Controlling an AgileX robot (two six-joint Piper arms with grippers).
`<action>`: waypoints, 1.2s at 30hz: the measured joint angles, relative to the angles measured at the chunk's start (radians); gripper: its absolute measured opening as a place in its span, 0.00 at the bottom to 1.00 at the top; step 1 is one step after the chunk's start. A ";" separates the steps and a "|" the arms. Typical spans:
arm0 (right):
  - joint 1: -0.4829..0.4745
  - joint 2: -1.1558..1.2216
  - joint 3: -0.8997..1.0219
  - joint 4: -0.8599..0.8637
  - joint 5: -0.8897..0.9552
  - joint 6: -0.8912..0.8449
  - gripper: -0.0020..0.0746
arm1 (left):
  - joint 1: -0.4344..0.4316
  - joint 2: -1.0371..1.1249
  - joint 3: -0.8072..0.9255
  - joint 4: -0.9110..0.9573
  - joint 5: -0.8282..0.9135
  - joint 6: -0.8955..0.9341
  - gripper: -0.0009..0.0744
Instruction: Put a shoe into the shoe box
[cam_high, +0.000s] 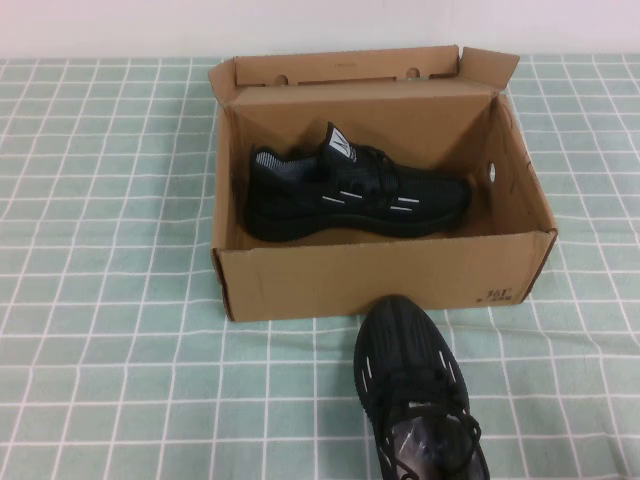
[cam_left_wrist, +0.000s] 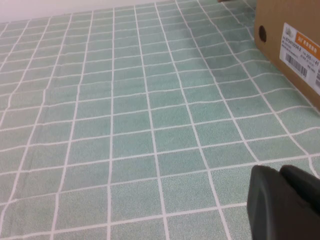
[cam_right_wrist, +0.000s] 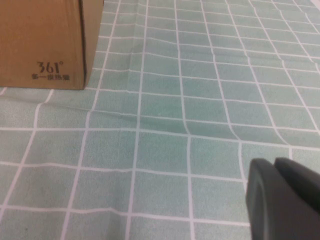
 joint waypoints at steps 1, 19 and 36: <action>0.000 0.000 0.000 0.000 0.000 0.000 0.02 | 0.000 0.000 0.000 0.000 0.000 0.000 0.01; 0.000 0.000 0.000 0.002 0.000 0.000 0.02 | 0.000 0.000 0.000 0.000 -0.036 0.000 0.01; 0.000 0.000 0.000 0.355 -0.720 0.003 0.02 | 0.000 0.000 0.000 -0.015 -0.603 0.000 0.01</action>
